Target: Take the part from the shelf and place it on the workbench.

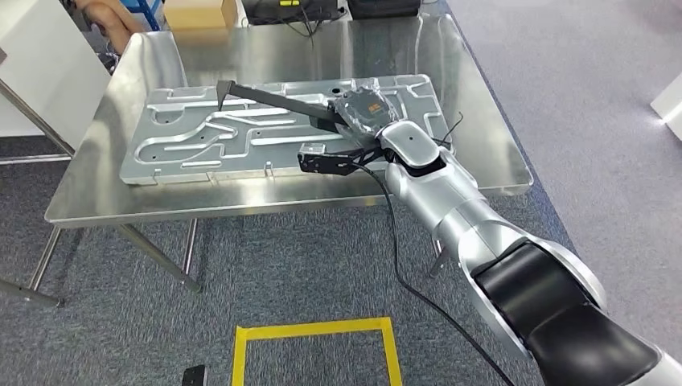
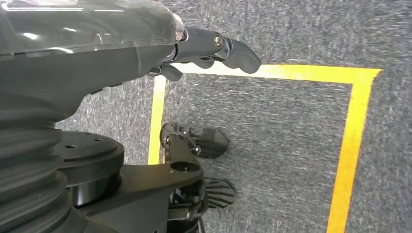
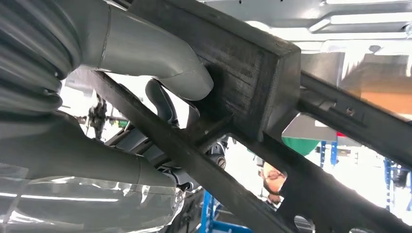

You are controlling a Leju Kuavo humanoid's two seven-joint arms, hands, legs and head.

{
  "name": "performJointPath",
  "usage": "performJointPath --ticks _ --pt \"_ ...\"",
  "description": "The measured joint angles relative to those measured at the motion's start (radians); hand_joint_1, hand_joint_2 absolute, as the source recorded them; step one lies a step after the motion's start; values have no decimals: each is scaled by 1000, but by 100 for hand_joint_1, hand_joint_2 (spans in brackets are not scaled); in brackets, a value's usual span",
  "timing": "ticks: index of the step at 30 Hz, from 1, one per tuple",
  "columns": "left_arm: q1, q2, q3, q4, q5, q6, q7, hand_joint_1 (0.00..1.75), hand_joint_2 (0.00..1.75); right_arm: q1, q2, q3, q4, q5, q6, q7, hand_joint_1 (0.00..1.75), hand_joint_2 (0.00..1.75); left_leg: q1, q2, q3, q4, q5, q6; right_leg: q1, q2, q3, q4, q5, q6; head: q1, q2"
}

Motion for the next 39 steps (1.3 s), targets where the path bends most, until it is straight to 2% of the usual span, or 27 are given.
performJointPath --ticks 1,3,4,5,6,7,8,9,10,14,16,18,19,20,21,23,24,26,28,30,31,33,34,35,36,38,39 --pt "0 0 0 0 0 0 0 0 175 -3 2 0 0 -4 15 -1 175 175 2 1 -27 53 -24 -4 0 0 6 -2 -3 -5 0 0" --pt "0 0 0 0 0 0 0 0 175 -8 5 0 -1 -15 44 -3 175 175 4 1 -100 183 -66 -9 1 1 16 -2 -12 -9 0 0" --pt "1 0 0 0 1 0 0 0 175 -8 6 0 -1 -19 52 -4 175 175 5 1 -127 220 -65 -10 1 1 23 -1 -18 -9 0 0" --pt "3 0 0 0 1 0 0 0 175 -9 6 0 -1 -21 57 -4 175 175 6 1 -138 222 -42 -11 2 2 31 0 -24 -8 0 0" --pt "4 0 0 0 1 0 0 0 175 -10 6 0 -2 -21 58 -4 175 175 7 1 -131 185 -2 -10 2 2 39 0 -31 -6 0 0" --pt "5 0 0 0 1 0 0 0 175 -13 6 0 -5 -21 57 -4 175 175 7 2 -110 117 48 -7 1 3 48 1 -38 -4 0 0" --pt "5 0 0 0 0 -1 0 0 175 -18 6 0 -9 -21 55 -4 175 175 6 2 -86 56 83 -4 3 3 55 1 -44 0 0 0" --pt "5 0 0 0 0 -1 0 0 175 -22 6 0 -14 -20 53 -4 175 175 4 2 -64 5 103 1 4 4 58 2 -49 4 0 0" --pt "4 0 0 0 -1 -1 0 0 175 -26 6 0 -19 -19 50 -4 175 175 2 1 -51 -26 106 5 5 5 59 2 -51 8 0 0" --pt "3 0 0 0 -4 -2 4 0 175 -30 2 0 -45 -6 39 -1 175 175 3 0 -36 -52 91 24 5 4 53 13 -66 27 0 0" --pt "1 0 -1 0 -6 -2 5 0 175 -31 -2 0 -55 0 34 1 175 175 5 1 -27 -59 88 35 4 3 14 96 -109 34 0 0" --pt "-1 0 -1 0 -8 -2 6 0 175 -29 -5 1 -57 3 31 2 175 175 4 1 -20 -59 82 43 3 2 -61 233 -158 37 0 0" --pt "-1 0 -1 0 -8 -2 7 0 175 -25 -7 1 -57 4 31 2 175 175 4 0 -16 -58 79 45 3 2 -91 280 -164 38 0 0" --pt "-1 0 -1 0 -8 -2 8 0 175 -22 -8 1 -57 5 31 2 175 175 3 -2 -12 -56 74 45 3 2 -107 293 -150 38 0 0" --pt "-1 0 -1 0 -8 -2 8 0 175 -21 -9 2 -58 6 31 2 175 175 3 -4 -7 -54 69 45 3 2 -102 260 -113 35 0 0" --pt "0 -2 -2 0 -9 -2 9 0 175 -25 -11 2 -61 7 32 4 175 175 1 -8 3 -50 57 41 6 2 -56 129 -26 24 0 0" --pt "-1 -2 -2 1 -10 -2 10 0 175 -29 -12 2 -63 8 34 5 175 175 -2 -9 5 -47 52 38 8 2 -32 68 2 19 0 0" --pt "-3 -4 -2 1 -12 -2 13 0 175 -37 -14 3 -66 12 45 6 175 175 -6 -9 5 -46 46 30 13 2 -12 17 10 12 0 0" --pt "-5 -4 -3 2 -15 -3 17 0 175 -46 -16 4 -69 18 64 7 175 175 -6 -7 4 -46 41 22 10 2 -9 7 5 7 0 0" --pt "-7 -4 -4 2 -19 -3 19 0 175 -58 -18 5 -70 26 78 9 175 175 -6 -4 -8 -14 16 11 4 2 -2 -2 5 -1 0 0" --pt "-8 -5 -4 2 -19 -3 19 0 175 -65 -19 6 -70 30 82 10 175 175 -4 -2 -28 30 -9 7 1 2 2 -5 4 -5 0 0" --pt "-8 -5 -4 2 -20 -3 20 0 175 -74 -20 8 -68 33 86 13 175 175 1 -1 -92 164 -65 -1 2 2 7 -5 -1 -10 0 0" --pt "-8 -5 -4 2 -20 -3 20 0 175 -75 -20 8 -67 34 86 15 175 175 4 -1 -122 219 -78 -4 2 2 11 -4 -4 -10 0 0" --pt "-7 -5 -4 2 -20 -3 20 0 175 -76 -21 9 -65 35 86 16 175 175 7 0 -139 243 -72 -7 1 2 15 -3 -7 -9 0 0" --pt "-7 -5 -4 2 -20 -3 21 0 175 -77 -22 9 -63 37 86 17 175 175 9 0 -137 225 -44 -10 1 3 19 -2 -12 -8 0 0" --pt "-8 -5 -4 2 -20 -3 21 0 175 -82 -23 9 -61 43 85 19 175 175 13 1 -93 104 42 -11 -1 5 29 3 -22 -2 0 0" --pt "-9 -5 -4 2 -20 -3 21 0 175 -85 -23 9 -60 46 84 20 175 175 15 2 -69 44 72 -11 -2 5 33 5 -27 1 0 0"
